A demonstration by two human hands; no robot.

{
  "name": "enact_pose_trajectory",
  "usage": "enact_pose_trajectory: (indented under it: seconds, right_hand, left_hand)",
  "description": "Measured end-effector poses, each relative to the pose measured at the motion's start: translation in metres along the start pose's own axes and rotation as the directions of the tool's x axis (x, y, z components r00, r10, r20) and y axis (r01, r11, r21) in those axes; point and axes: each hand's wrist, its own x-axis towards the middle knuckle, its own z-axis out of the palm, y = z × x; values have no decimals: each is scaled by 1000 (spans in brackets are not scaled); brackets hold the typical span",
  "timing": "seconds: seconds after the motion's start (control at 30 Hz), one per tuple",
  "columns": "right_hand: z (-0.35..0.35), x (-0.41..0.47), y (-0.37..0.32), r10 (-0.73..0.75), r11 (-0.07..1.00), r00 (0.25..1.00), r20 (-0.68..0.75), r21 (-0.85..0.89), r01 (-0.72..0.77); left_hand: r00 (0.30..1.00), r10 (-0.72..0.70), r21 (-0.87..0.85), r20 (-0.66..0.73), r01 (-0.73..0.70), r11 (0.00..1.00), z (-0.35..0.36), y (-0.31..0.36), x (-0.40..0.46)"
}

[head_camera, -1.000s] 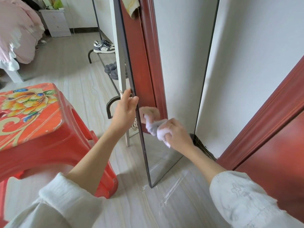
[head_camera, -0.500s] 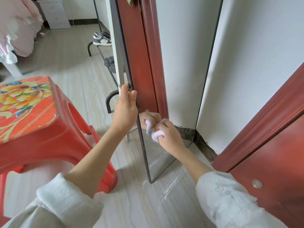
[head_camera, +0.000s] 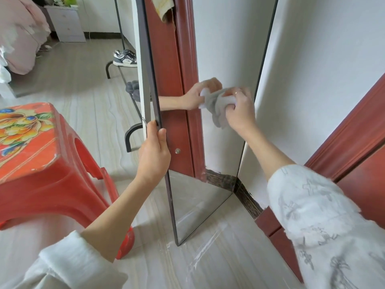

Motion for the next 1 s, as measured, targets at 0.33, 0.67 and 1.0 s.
enact_pose_trajectory:
  seconds: [0.33, 0.67, 1.0]
  right_hand:
    - [79, -137, 39, 120, 987, 931, 344, 62, -150]
    - [47, -82, 37, 268, 922, 939, 216, 224, -315]
    - [64, -122, 30, 237, 940, 890, 388, 140, -312]
  left_hand:
    - [1000, 24, -9, -17, -24, 1000, -2, -7, 1]
    - [999, 32, 43, -31, -31, 999, 3, -10, 1]
    - [999, 32, 57, -36, -30, 998, 2, -9, 1]
